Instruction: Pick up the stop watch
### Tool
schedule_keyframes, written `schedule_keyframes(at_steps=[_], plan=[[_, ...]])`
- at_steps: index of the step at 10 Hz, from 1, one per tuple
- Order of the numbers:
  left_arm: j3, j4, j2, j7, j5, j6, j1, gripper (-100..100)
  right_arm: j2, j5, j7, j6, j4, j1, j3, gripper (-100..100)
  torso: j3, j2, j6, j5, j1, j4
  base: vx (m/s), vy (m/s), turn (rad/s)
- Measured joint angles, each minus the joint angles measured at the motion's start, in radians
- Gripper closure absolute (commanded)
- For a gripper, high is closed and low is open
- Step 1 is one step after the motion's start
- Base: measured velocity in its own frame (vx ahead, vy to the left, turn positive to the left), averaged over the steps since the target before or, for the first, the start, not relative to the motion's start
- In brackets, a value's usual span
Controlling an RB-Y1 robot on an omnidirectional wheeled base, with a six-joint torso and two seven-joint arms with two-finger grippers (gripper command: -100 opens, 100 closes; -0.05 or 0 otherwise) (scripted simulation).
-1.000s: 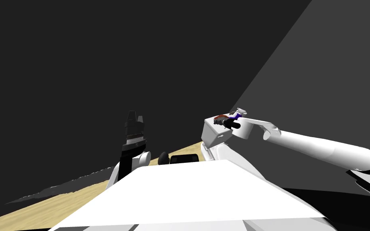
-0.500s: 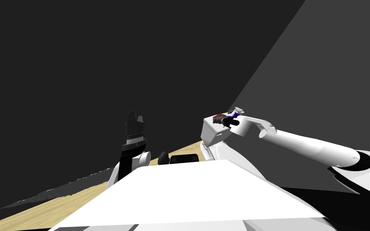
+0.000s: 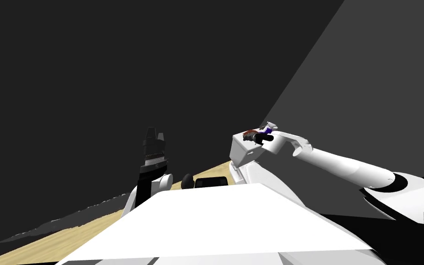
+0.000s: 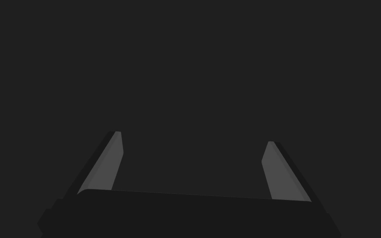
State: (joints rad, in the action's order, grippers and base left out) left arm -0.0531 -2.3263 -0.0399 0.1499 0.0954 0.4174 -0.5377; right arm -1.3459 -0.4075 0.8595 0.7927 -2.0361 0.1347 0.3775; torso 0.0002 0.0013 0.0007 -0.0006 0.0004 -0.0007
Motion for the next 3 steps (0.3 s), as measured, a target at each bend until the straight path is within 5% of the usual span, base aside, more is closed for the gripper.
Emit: schedule_keyframes(at_steps=[2,3], plan=[[0.0,0.0,0.0,0.0,0.0,0.0,0.0,0,0.016,-0.02,0.048,0.0,0.012,0.005,-0.011,100,0.0,-0.001,0.0,0.0,0.0,0.0,-0.006,0.003,-0.002],[0.0,0.0,0.0,0.0,0.0,0.0,0.0,0,0.016,-0.02,0.052,0.0,0.012,0.006,-0.011,0,-0.001,-0.001,0.0,0.0,0.0,0.0,0.0,0.0,0.0]])
